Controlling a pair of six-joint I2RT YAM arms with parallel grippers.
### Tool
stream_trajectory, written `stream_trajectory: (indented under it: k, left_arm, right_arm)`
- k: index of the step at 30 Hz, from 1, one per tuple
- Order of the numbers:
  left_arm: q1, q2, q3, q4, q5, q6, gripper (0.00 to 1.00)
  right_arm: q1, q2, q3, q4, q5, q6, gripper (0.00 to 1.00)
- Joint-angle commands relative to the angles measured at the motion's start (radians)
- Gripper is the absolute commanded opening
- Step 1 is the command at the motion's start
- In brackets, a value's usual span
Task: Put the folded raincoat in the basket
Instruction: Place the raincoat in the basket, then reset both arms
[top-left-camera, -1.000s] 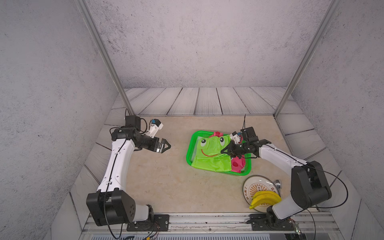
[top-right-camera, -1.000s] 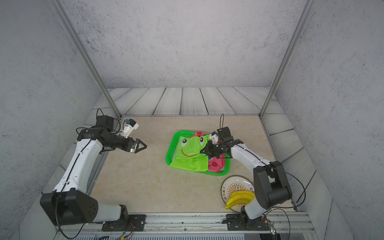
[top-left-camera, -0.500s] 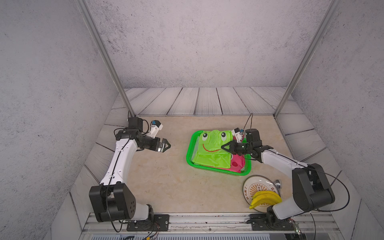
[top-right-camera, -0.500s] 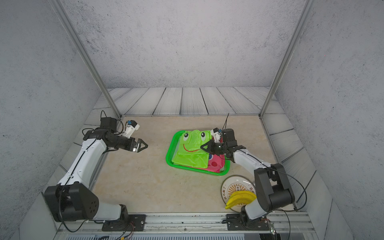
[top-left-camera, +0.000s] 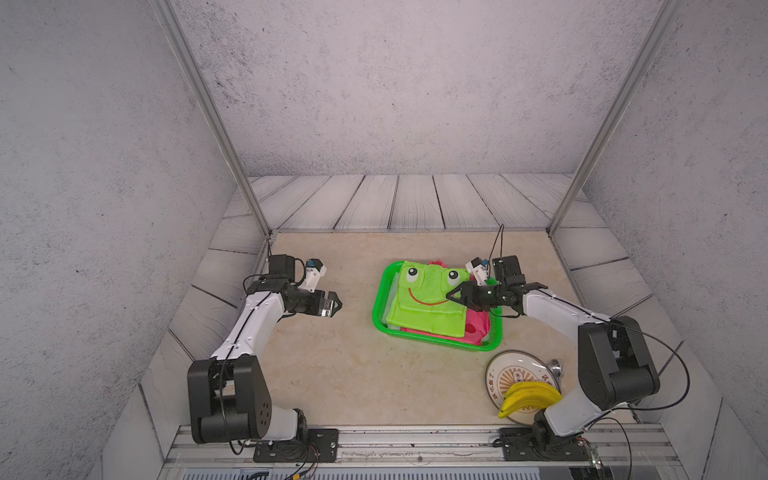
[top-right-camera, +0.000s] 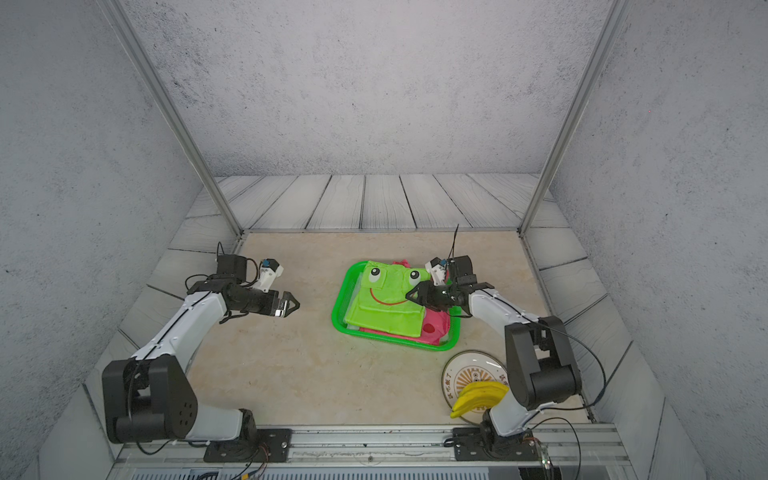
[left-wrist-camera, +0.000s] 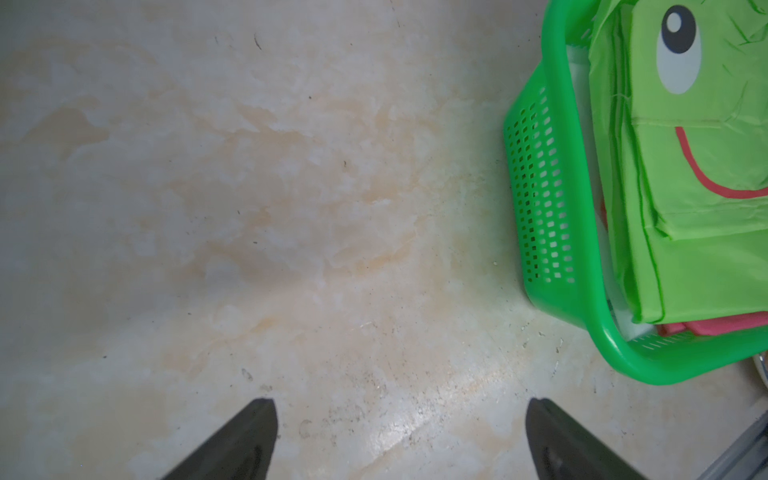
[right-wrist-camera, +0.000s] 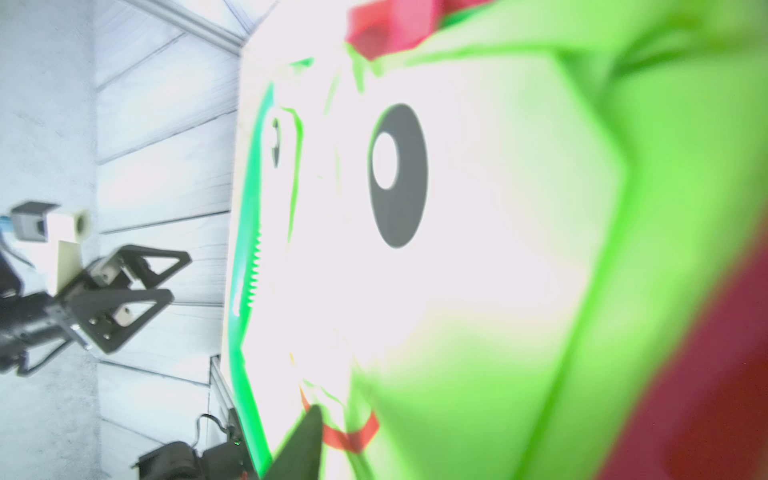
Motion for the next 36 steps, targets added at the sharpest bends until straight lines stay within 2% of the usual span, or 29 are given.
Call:
stream_trajectory:
  k: [1, 6, 9, 11, 14, 17, 20, 22, 23, 26, 28, 32, 34, 36]
  left_arm:
    - [-0.012, 0.006, -0.038, 0.132, -0.020, -0.006, 1.00]
    - [-0.019, 0.012, -0.109, 0.282, -0.034, -0.062, 0.99]
    - [-0.024, 0.023, -0.143, 0.370, -0.074, -0.104, 1.00]
    - [-0.025, 0.037, -0.151, 0.404, -0.094, -0.121, 1.00]
    - [-0.027, 0.074, -0.149, 0.436, -0.134, -0.154, 1.00]
    - [-0.028, 0.104, -0.168, 0.490, -0.201, -0.176, 0.99]
    - [-0.029, 0.085, -0.250, 0.631, -0.262, -0.180, 0.99]
    - [-0.031, 0.054, -0.319, 0.748, -0.292, -0.163, 1.00]
    - [-0.033, 0.039, -0.350, 0.808, -0.303, -0.159, 1.00]
    - [-0.033, 0.002, -0.410, 0.912, -0.327, -0.141, 1.00]
    - [-0.033, -0.006, -0.427, 0.946, -0.341, -0.140, 0.99]
    - [-0.032, -0.002, -0.447, 1.027, -0.387, -0.152, 1.00]
    - [-0.032, 0.008, -0.469, 1.110, -0.406, -0.146, 0.99]
    - [-0.029, 0.036, -0.466, 1.145, -0.423, -0.174, 0.99]
  right_arm:
    - [-0.012, -0.067, 0.012, -0.126, 0.057, -0.041, 0.58]
    - [-0.020, -0.153, 0.062, -0.323, 0.203, -0.076, 0.63]
    - [-0.030, -0.217, 0.080, -0.387, 0.268, -0.093, 0.69]
    - [-0.029, -0.276, 0.078, -0.395, 0.383, -0.094, 0.74]
    - [-0.030, -0.391, 0.022, -0.331, 0.586, -0.124, 0.80]
    - [-0.031, -0.531, -0.106, -0.178, 0.828, -0.161, 0.88]
    - [-0.030, -0.645, -0.268, 0.016, 1.072, -0.213, 1.00]
    - [-0.039, -0.676, -0.321, 0.065, 1.197, -0.212, 1.00]
    - [-0.051, -0.669, -0.315, 0.044, 1.202, -0.212, 1.00]
    - [-0.070, -0.565, -0.241, -0.082, 1.106, -0.167, 1.00]
    - [-0.072, -0.469, -0.172, -0.160, 0.983, -0.154, 0.98]
    - [-0.071, -0.301, -0.040, -0.278, 0.714, -0.162, 0.84]
    - [-0.071, -0.247, -0.007, -0.289, 0.666, -0.154, 0.77]
    - [-0.073, -0.203, 0.015, -0.298, 0.682, -0.135, 0.73]
